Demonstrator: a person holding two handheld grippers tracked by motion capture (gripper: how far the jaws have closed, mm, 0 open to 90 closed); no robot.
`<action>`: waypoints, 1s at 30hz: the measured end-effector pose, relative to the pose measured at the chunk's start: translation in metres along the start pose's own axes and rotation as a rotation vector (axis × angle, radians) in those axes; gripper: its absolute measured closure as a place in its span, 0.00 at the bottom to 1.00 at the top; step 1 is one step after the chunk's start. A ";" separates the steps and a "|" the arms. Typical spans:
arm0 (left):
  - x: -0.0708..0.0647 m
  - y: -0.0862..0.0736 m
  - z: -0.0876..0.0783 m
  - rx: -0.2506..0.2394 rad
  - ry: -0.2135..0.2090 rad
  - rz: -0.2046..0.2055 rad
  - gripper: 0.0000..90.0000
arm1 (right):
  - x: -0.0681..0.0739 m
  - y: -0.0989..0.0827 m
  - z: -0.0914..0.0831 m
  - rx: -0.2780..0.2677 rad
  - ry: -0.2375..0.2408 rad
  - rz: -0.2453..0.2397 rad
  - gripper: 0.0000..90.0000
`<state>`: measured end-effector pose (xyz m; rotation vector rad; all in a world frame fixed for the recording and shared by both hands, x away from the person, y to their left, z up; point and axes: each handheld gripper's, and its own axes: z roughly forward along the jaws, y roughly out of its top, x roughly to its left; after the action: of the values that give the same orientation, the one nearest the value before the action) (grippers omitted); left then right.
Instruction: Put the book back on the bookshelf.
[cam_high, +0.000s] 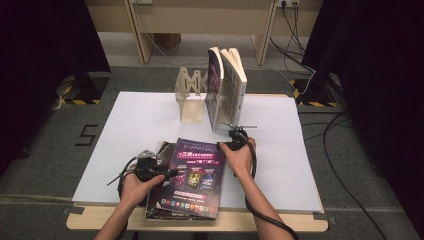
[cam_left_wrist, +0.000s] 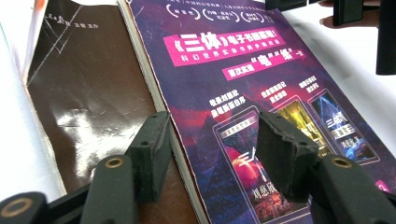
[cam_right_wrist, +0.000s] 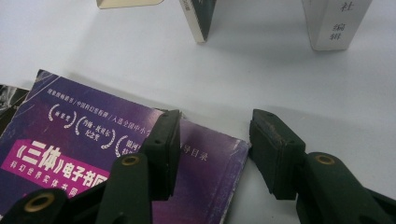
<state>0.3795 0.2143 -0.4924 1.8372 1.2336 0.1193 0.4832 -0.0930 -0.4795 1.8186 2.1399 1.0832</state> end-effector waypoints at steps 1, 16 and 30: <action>0.000 0.000 0.000 0.002 0.002 0.006 0.51 | 0.000 0.000 0.000 0.000 0.000 0.004 0.60; -0.005 -0.001 -0.001 0.014 0.060 0.040 0.55 | -0.001 0.014 -0.028 -0.060 0.157 0.113 0.65; -0.005 -0.001 -0.001 0.016 0.072 0.051 0.57 | -0.006 0.006 -0.022 -0.009 0.155 0.140 0.65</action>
<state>0.3759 0.2111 -0.4907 1.8926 1.2408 0.2061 0.4775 -0.1078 -0.4617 1.9668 2.1109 1.3022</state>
